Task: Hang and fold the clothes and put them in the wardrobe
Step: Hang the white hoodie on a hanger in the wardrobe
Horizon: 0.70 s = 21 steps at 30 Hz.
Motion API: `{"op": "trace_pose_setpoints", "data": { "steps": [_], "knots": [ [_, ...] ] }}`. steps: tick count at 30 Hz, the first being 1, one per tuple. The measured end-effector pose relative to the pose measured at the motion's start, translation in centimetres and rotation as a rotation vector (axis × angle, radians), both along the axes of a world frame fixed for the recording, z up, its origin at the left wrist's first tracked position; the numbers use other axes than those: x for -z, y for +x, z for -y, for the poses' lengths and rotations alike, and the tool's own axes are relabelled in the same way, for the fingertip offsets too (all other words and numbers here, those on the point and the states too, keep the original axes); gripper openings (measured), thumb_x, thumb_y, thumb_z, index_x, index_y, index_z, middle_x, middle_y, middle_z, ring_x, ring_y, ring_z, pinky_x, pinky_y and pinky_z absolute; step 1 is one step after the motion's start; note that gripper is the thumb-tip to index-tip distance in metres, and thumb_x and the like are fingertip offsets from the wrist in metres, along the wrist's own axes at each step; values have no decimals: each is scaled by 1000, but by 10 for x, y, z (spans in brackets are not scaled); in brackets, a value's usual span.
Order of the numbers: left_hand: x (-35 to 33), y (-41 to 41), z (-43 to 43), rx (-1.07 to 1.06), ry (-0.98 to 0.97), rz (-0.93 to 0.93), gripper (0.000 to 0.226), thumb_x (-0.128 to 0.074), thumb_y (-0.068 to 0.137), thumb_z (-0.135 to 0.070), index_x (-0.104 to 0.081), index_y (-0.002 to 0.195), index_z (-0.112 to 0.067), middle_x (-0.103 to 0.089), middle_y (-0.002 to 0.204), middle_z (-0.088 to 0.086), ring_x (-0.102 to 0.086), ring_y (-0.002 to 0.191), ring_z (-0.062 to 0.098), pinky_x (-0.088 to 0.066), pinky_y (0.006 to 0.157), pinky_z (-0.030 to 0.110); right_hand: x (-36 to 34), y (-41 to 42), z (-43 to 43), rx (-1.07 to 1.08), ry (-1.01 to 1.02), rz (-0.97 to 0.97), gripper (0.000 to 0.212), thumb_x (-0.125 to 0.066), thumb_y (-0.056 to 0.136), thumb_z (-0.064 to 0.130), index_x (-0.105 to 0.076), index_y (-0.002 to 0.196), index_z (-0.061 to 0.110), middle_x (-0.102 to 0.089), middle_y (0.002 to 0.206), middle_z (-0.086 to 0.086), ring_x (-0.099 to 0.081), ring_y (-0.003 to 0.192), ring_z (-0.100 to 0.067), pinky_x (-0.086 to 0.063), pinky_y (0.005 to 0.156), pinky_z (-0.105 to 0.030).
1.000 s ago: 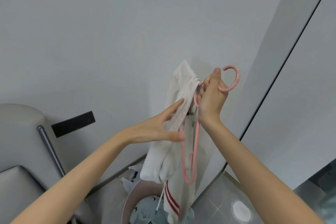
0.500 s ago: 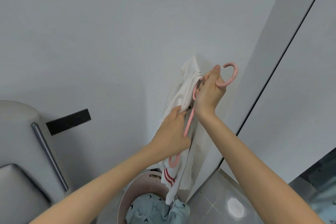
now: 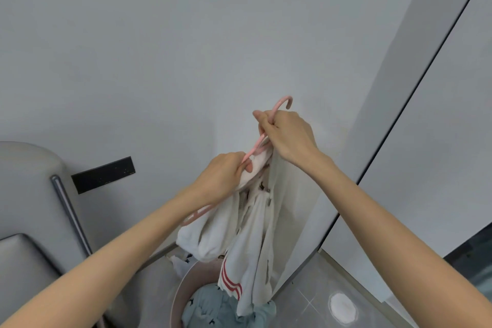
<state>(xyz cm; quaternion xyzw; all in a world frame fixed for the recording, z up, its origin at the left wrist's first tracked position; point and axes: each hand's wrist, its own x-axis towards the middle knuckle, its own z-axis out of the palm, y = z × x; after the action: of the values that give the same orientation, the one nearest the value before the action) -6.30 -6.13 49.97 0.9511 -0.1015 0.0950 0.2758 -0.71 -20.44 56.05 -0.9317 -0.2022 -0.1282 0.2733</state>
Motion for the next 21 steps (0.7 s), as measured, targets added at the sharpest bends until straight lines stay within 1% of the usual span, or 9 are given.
{"op": "trace_pose_setpoints", "data": {
  "steps": [3,6,8,10,12,13,15,17,21],
  "knots": [
    [10,-3,-14,55,-46,-89,23,-37,100,-17,-55,88,-21,-44,67,-12,-42,64,13,-29,56,21,12,2,-2,-112,9,-56,50,-43,97,47,-60,67,11,-49,45,13,-49,53,-5,-31,55,-25],
    [19,-8,-25,79,-97,-114,31,-36,100,-16,-44,74,-32,-43,65,-12,-39,59,6,-31,56,15,20,2,-3,-226,98,-106,44,-55,93,42,-55,67,7,-46,45,12,-41,49,-6,-29,52,-22],
    [24,-11,-33,76,-119,-116,33,-35,101,-18,-42,72,-33,-42,64,-10,-37,58,7,-30,56,18,25,3,2,-328,179,-129,30,-62,90,38,-58,73,13,-47,60,10,-41,57,-5,-31,57,-20],
    [26,-15,-42,81,-113,-111,33,-36,101,-19,-44,73,-35,-43,66,-6,-37,59,10,-32,60,25,36,8,10,-366,153,-103,17,-65,85,43,-64,88,26,-57,84,11,-50,81,-3,-37,72,-15],
    [23,-21,-52,114,-92,-99,32,-38,101,-20,-45,74,-36,-43,65,-5,-35,57,10,-32,60,25,51,9,18,-393,34,-120,23,-64,83,51,-60,99,36,-55,100,22,-48,99,4,-35,84,-16],
    [20,-23,-56,133,-85,-95,32,-39,101,-19,-46,75,-36,-42,64,-5,-34,57,9,-31,59,22,58,9,20,-400,-18,-140,19,-62,84,51,-57,96,37,-55,96,24,-48,95,6,-33,82,-18],
    [13,-27,-65,157,-73,-95,31,-40,101,-20,-48,75,-35,-39,61,-6,-34,56,7,-30,57,19,67,6,20,-384,-72,-139,23,-60,87,47,-53,85,25,-56,79,12,-48,78,-4,-32,69,-25],
    [8,-29,-74,164,-28,-87,28,-41,101,-20,-51,77,-32,-37,57,-8,-36,53,6,-31,55,18,72,3,16,-350,-146,-99,32,-54,90,49,-54,91,18,-52,69,3,-46,68,-12,-34,64,-32],
    [5,-21,-94,127,88,-52,29,-44,98,-12,-48,76,-30,-39,57,-10,-37,52,5,-31,56,17,73,-11,4,-355,-179,-54,33,-42,94,53,-49,93,20,-42,58,2,-40,58,-12,-30,56,-27]
  ]
}}
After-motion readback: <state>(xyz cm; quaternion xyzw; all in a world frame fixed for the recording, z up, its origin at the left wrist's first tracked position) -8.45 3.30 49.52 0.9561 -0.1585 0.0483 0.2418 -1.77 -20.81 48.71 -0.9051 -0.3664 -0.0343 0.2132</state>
